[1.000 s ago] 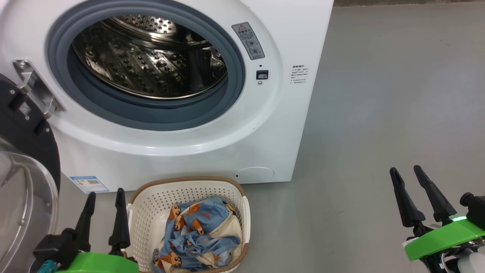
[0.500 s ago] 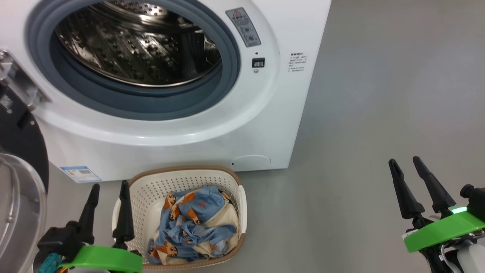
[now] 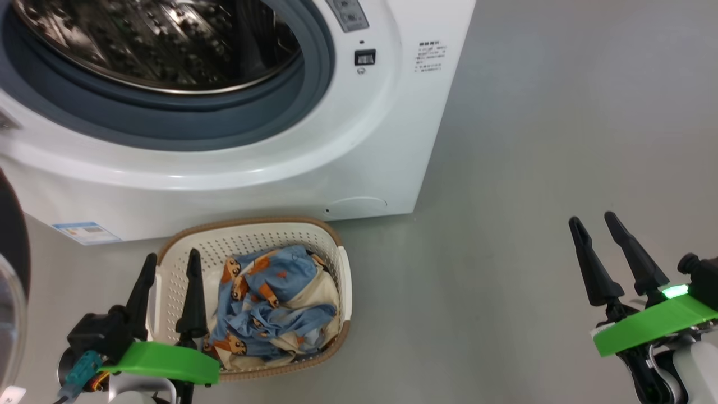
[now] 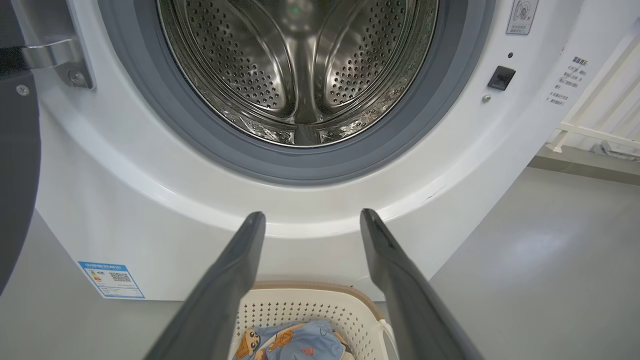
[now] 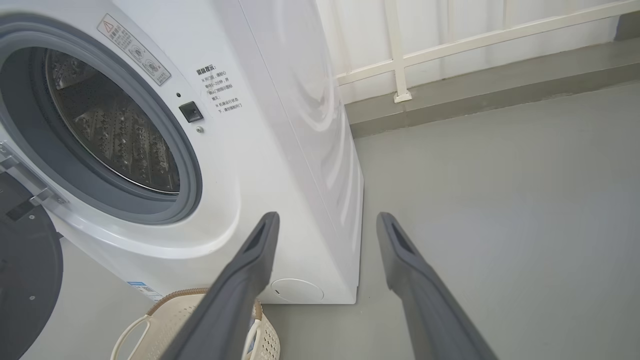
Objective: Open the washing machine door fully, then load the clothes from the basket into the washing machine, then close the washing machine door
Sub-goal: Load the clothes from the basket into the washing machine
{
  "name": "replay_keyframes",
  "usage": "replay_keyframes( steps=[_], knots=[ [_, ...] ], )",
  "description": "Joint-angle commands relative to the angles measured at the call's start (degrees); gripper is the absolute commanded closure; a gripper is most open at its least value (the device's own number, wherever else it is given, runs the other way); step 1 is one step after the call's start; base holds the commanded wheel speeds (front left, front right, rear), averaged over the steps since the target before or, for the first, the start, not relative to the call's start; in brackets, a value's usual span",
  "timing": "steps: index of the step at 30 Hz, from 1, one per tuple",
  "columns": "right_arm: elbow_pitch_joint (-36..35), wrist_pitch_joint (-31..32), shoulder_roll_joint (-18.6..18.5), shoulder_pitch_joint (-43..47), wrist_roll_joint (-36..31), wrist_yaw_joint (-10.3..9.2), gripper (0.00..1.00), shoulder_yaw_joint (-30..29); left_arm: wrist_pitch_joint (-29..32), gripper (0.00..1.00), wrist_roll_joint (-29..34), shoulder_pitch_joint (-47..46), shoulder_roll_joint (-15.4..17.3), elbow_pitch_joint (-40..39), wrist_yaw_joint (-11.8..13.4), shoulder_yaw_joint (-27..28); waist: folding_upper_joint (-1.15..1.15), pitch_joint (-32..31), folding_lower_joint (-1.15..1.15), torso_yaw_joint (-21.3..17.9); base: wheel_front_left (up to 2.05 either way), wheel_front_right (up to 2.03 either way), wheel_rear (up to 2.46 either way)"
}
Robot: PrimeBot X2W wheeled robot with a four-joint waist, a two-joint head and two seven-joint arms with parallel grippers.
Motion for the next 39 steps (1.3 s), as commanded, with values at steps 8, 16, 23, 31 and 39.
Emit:
replay_keyframes(
  steps=[8,16,23,31,39],
  knots=[
    [-1.6,-0.7,-2.0,-3.0,1.0,0.4,0.0,2.3,-0.5,0.0,0.6,-3.9,0.8,3.7,-0.6,1.4,0.0,5.5,0.0,-2.2,0.0,0.0,0.0],
    [-2.0,-0.7,-2.6,-4.9,1.8,0.4,0.0,3.7,-0.5,0.0,0.1,-7.5,0.6,9.4,-1.1,1.5,0.0,9.8,0.0,-3.3,0.0,0.0,0.0],
    [-2.4,-0.7,-2.7,-6.9,2.3,0.4,0.0,3.9,-0.5,0.0,-0.2,-12.5,0.5,16.4,-1.8,1.3,0.0,14.1,0.0,-4.1,0.0,0.0,0.0],
    [-2.9,-0.7,-2.5,-8.7,2.4,0.4,0.0,4.1,-0.5,0.0,0.8,-18.2,1.2,23.7,-2.4,0.5,0.0,18.5,0.0,-4.8,0.0,0.0,0.0],
    [-3.3,-0.7,-1.9,-10.9,2.6,0.4,0.0,4.4,-0.5,0.0,-1.3,-24.7,1.4,33.9,-2.9,0.5,0.0,23.3,0.0,-5.5,0.0,0.0,0.0]
  ],
)
